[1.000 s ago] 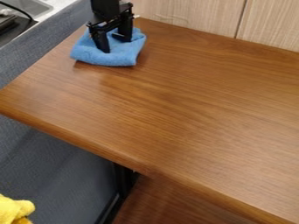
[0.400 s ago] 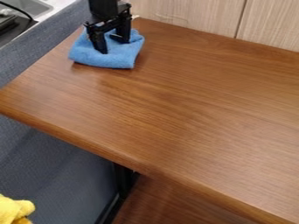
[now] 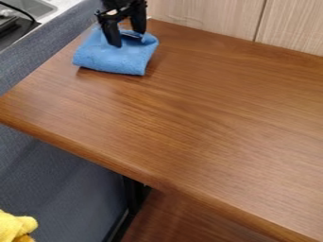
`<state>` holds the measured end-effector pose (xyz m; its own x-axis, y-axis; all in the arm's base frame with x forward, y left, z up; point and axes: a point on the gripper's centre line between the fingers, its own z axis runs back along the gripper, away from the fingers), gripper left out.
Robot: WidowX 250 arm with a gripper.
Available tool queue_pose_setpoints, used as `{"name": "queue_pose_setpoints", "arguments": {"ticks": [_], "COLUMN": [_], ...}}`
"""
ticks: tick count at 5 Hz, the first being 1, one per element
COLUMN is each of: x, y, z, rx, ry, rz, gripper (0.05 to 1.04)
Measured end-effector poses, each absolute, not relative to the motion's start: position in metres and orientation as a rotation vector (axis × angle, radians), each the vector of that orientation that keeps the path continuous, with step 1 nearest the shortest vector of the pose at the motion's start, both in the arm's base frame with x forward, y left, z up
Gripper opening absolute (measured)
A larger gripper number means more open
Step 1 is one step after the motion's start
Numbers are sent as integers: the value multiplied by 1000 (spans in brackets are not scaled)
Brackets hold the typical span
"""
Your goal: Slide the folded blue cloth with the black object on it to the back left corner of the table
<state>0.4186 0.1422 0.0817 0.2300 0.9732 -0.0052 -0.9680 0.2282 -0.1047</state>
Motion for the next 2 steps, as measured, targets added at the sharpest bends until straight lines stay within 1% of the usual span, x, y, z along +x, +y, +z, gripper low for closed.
{"name": "queue_pose_setpoints", "arguments": {"ticks": [1, 2], "x": [421, 417], "y": [142, 149], "z": [99, 119], "rx": [-122, -133], "ry": [-94, -151], "rz": [1360, 1377], "gripper": [998, 998]}}
